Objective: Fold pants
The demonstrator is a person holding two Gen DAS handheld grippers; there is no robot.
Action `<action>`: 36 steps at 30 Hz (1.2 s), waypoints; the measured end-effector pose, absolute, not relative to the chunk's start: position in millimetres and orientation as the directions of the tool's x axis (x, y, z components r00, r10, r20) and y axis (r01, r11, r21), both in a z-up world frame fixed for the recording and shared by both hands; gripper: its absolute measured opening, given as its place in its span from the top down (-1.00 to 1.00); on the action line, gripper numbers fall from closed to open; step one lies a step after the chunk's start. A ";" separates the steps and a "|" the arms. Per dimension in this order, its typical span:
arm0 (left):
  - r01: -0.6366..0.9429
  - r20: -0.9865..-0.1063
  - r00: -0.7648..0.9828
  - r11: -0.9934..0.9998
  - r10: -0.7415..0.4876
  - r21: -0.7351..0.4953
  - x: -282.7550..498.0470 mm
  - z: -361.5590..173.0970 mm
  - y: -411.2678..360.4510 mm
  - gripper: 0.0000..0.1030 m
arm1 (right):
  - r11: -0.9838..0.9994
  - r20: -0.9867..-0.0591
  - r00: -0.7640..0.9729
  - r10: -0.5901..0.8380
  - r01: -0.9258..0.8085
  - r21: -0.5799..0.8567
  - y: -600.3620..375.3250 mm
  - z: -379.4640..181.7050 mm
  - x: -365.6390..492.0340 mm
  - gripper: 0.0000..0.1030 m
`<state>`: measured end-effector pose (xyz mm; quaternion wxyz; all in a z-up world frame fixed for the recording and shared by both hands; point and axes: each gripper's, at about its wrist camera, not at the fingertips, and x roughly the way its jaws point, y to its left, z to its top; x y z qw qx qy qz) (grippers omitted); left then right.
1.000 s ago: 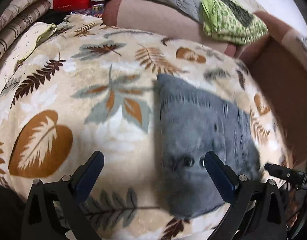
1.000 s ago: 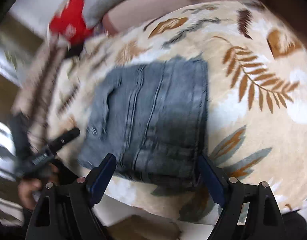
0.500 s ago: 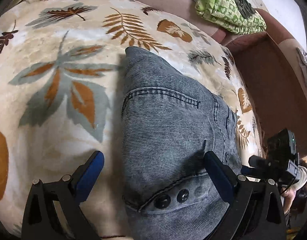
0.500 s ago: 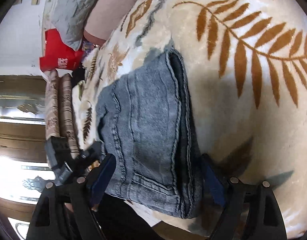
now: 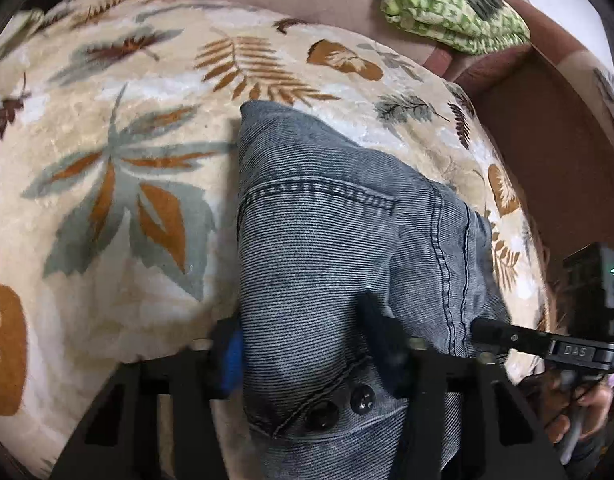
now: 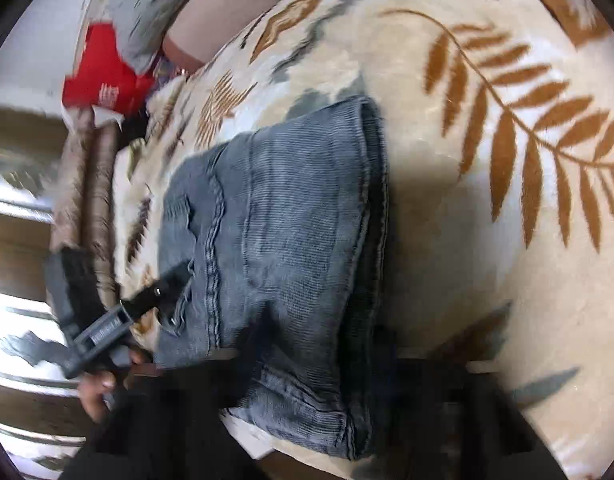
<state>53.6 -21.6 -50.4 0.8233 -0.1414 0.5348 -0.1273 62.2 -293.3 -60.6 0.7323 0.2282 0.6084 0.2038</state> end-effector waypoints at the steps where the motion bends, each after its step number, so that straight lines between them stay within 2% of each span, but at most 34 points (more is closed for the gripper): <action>1: 0.078 -0.841 0.410 0.932 -0.352 -0.353 50.3 -44.5 -22.2 0.40 | 0.824 -0.805 0.192 0.562 -0.042 0.565 -290.8 -54.1 59.0 0.51; 4: 0.112 -0.824 0.441 0.932 -0.357 -0.344 41.4 -29.0 -19.8 0.55 | 0.832 -0.800 0.236 0.552 -0.086 0.549 -280.8 -28.6 50.4 0.55; 8: 0.160 -0.772 0.535 0.938 -0.343 -0.307 29.4 11.0 -11.2 0.56 | 0.842 -0.791 0.288 0.540 -0.155 0.517 -267.1 7.5 41.2 0.55; 12: 0.178 -0.691 0.640 0.940 -0.336 -0.292 37.5 57.0 18.3 0.56 | 0.827 -0.745 0.359 0.563 -0.234 0.512 -245.2 54.8 53.5 0.55; 16: 0.164 -0.653 0.698 0.953 -0.294 -0.254 63.4 77.4 43.4 0.56 | 0.818 -0.706 0.414 0.575 -0.295 0.493 -220.9 84.9 82.1 0.55; 20: 0.133 -0.655 0.708 0.961 -0.263 -0.242 94.2 64.2 59.5 0.55 | 0.816 -0.693 0.430 0.578 -0.309 0.489 -196.4 74.1 117.6 0.55; 23: 0.091 -0.712 0.663 0.970 -0.229 -0.227 113.5 28.7 62.5 0.51 | 0.802 -0.698 0.397 0.596 -0.251 0.542 -189.9 34.8 139.1 0.55; 24: 0.055 -0.752 0.628 0.975 -0.200 -0.213 121.2 5.9 63.5 0.34 | 0.804 -0.707 0.387 0.593 -0.233 0.547 -188.7 23.4 142.2 0.52; 25: 0.031 -0.786 0.593 0.980 -0.174 -0.194 125.2 -8.9 63.0 -0.01 | 0.817 -0.732 0.367 0.574 -0.200 0.541 -186.3 0.5 147.1 0.46; 26: -0.003 -0.834 0.535 0.987 -0.132 -0.159 131.2 -30.1 62.8 -0.14 | 0.840 -0.773 0.335 0.540 -0.154 0.520 -184.0 -25.5 151.6 0.42; 28: -0.029 -0.852 0.510 0.987 -0.120 -0.156 130.6 -48.2 65.9 -0.27 | 0.878 -0.832 0.285 0.476 -0.101 0.468 -182.2 -57.9 153.8 0.30; 29: -0.048 -0.840 0.532 0.987 -0.103 -0.152 121.7 -43.9 70.2 -0.35 | 0.870 -0.821 0.297 0.488 -0.094 0.484 -184.9 -60.2 150.7 0.28; 30: -0.062 -0.833 0.548 0.988 -0.083 -0.140 114.5 -38.1 72.7 -0.45 | 0.867 -0.812 0.311 0.494 -0.101 0.489 -187.1 -55.6 146.3 0.24; 33: -0.083 -0.791 0.611 0.989 -0.046 -0.122 87.3 -12.2 75.9 -0.51 | 0.892 -0.816 0.361 0.451 -0.159 0.422 -186.8 -26.2 129.9 0.13; 35: -0.081 -0.756 0.655 0.992 -0.017 -0.092 67.8 -3.0 71.3 -0.66 | 0.889 -0.785 0.417 0.458 -0.212 0.407 -184.0 -0.7 112.3 0.05; 36: -0.097 -0.761 0.648 0.994 0.023 -0.053 64.2 -8.0 66.6 -0.75 | 0.878 -0.766 0.430 0.478 -0.237 0.415 -181.7 4.4 104.1 -0.12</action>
